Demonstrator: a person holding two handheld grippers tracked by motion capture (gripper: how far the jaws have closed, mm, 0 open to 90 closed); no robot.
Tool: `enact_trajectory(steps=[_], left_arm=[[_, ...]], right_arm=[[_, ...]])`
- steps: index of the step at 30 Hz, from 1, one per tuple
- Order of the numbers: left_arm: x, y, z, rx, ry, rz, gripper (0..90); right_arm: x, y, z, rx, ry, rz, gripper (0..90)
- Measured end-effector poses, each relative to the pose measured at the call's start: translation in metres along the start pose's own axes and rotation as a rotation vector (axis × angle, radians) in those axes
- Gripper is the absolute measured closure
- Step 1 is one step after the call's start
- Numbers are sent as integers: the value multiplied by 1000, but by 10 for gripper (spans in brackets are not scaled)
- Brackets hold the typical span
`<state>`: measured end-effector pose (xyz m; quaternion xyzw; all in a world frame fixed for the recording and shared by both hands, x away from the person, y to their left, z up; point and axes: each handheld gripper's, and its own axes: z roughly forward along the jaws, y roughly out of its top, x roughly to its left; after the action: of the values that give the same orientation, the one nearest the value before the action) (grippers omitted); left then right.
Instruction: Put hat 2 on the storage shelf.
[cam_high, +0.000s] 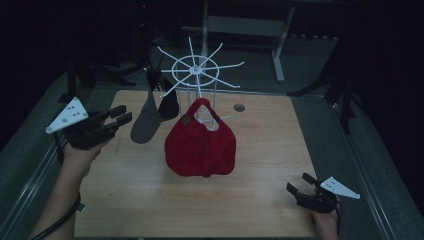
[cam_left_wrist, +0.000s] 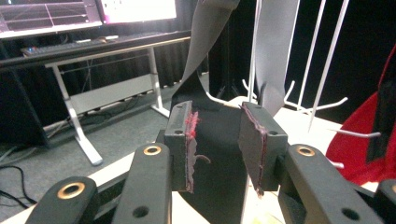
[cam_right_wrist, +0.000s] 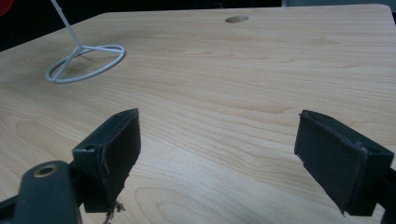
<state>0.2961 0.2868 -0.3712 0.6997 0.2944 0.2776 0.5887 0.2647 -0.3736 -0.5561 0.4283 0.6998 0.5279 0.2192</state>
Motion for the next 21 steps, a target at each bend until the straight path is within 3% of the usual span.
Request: enact_trajectory(steps=[13, 21], left_arm=[[3, -42, -7, 65, -5, -12, 670], [1, -76, -8, 118, -31, -52, 670]], right_arm=[[1, 0, 0, -1, -1, -4, 145], [1, 0, 0, -9, -5, -14, 145]])
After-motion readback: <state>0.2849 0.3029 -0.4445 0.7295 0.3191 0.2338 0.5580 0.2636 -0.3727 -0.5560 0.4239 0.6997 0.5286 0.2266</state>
